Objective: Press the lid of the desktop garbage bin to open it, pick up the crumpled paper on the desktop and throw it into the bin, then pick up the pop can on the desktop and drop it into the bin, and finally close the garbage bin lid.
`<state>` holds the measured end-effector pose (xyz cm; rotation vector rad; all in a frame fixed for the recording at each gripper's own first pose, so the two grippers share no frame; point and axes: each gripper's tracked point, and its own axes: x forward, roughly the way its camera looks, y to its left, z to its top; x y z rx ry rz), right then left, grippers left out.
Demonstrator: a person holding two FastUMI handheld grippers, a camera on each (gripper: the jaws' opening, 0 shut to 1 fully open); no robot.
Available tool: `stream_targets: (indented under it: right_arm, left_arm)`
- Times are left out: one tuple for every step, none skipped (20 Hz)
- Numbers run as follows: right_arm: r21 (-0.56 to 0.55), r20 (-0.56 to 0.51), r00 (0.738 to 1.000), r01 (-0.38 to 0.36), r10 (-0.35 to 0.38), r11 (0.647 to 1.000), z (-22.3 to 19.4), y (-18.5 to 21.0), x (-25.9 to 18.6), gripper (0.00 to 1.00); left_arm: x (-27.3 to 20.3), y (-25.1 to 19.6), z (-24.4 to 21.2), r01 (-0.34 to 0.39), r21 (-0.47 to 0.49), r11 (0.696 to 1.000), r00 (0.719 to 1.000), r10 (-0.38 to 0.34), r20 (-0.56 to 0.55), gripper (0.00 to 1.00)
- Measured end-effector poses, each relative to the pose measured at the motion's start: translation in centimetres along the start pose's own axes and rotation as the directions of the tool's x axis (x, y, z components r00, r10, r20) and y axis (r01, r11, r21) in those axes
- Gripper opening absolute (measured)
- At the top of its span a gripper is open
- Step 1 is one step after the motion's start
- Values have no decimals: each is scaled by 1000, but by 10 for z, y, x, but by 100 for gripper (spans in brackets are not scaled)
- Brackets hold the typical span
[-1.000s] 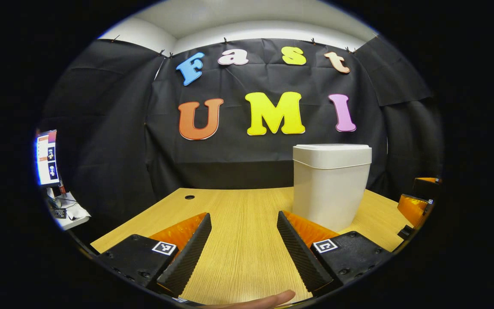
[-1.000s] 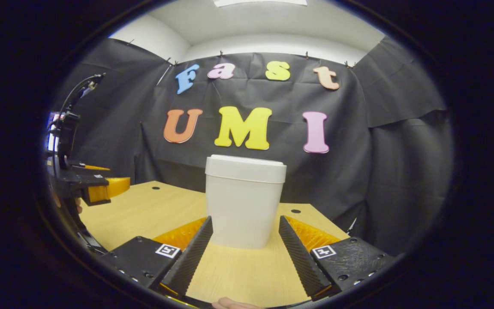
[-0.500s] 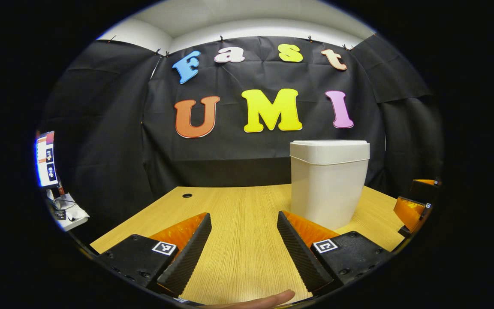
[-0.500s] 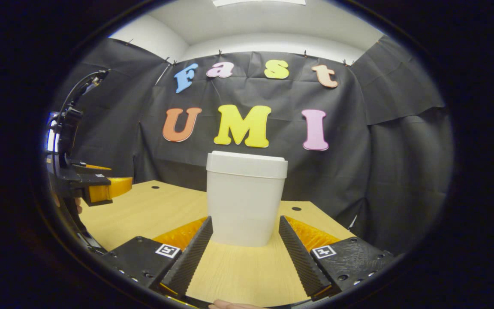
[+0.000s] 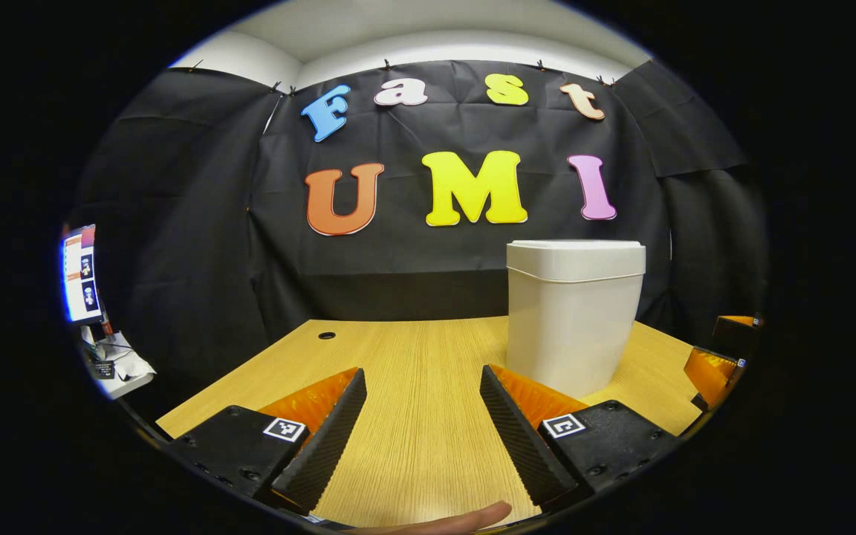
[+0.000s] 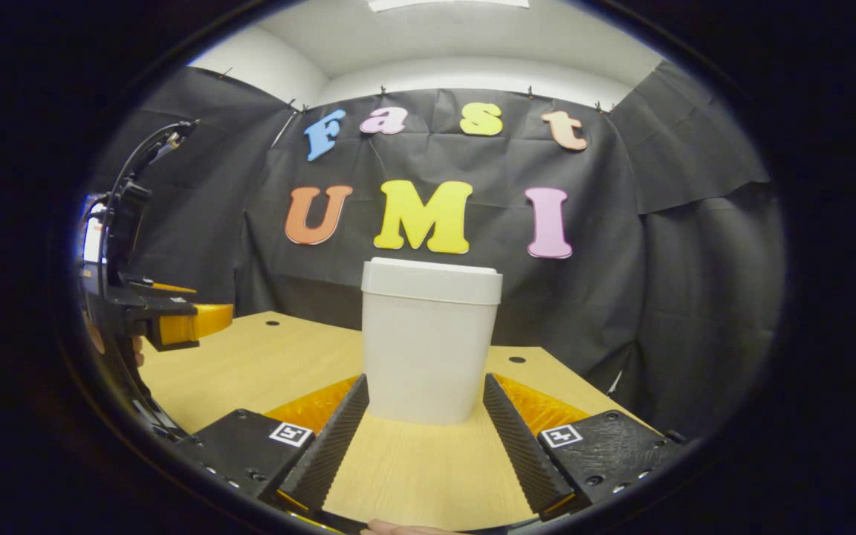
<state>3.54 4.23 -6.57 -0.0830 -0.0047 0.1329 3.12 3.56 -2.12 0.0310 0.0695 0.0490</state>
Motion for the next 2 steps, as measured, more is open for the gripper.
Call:
stream_targets:
  right_arm:
    - [-10,-1,1000,-5,5,1000,-1,2,0,96]
    - [-13,-1,1000,-14,14,1000,-2,5,-1,95]
  left_arm:
    - [1,-2,1,3,1,1000,1000,-3,1,99]
    - [0,-3,0,8,2,1000,1000,-8,2,99]
